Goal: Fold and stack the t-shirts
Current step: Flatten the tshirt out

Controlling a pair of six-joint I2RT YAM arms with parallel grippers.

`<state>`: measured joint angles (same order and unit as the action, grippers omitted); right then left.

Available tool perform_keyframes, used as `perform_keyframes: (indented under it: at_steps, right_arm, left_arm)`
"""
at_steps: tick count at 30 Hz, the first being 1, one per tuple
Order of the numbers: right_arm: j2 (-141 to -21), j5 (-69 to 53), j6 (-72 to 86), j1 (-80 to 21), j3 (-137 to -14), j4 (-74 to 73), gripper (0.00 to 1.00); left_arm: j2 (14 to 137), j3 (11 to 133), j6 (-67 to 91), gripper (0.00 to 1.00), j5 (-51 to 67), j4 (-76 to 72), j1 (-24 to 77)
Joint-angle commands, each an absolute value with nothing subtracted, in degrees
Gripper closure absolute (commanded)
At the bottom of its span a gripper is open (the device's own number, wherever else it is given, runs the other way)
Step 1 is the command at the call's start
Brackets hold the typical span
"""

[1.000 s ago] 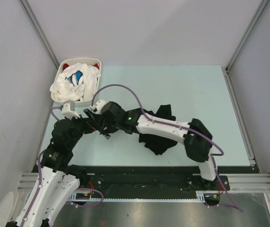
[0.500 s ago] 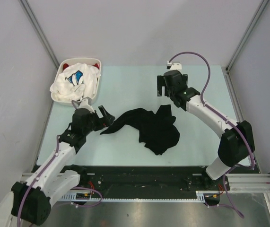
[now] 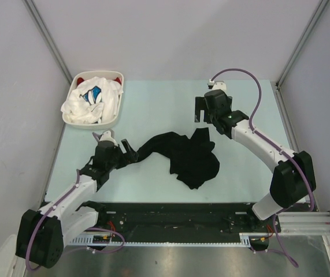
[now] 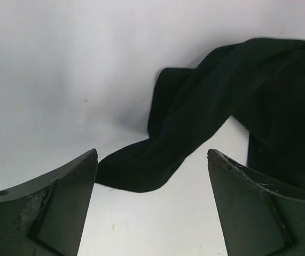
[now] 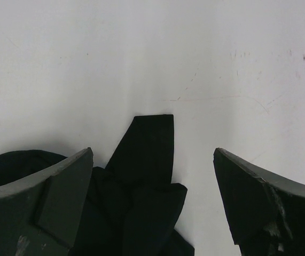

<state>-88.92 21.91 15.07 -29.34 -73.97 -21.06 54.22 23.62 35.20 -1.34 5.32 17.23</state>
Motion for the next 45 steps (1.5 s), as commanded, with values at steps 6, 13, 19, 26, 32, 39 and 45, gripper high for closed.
perform_keyframes:
  at_steps: [6, 13, 19, 26, 32, 39, 45]
  right_arm:
    - [-86.75, 19.69, 16.79, -28.65, -71.19, -18.63, 0.00]
    - [-86.57, 19.95, 17.49, -28.65, -69.79, -18.28, 0.00]
    - [-85.61, 21.61, 17.93, -27.95, -69.26, -18.63, 0.00]
    - [-89.98, 19.18, 22.40, -21.56, -69.17, -20.48, 0.03]
    - [-96.50, 10.82, 25.48, -18.90, -69.26, -16.97, 0.08]
    - [-104.75, 6.86, 26.72, -21.18, -69.34, -13.98, 0.17]
    - [-108.45, 5.63, 26.98, -23.55, -69.43, -13.27, 0.28]
  left_arm:
    - [52.47, 19.43, 36.30, 0.17, -1.23, 1.58, 17.05]
    - [55.36, 18.54, 35.16, 0.51, -2.72, -2.19, 17.14]
    - [61.17, 20.21, 32.96, 1.00, -5.70, -6.68, 17.05]
    - [56.27, 20.83, 35.85, 1.00, -8.43, -4.16, 17.05]
    - [43.26, 24.69, 42.26, 1.00, -16.07, 14.46, 16.70]
    - [33.23, 24.52, 47.55, 1.00, -16.43, 24.52, 16.44]
    - [32.78, 24.26, 47.81, 1.00, -16.08, 25.31, 16.35]
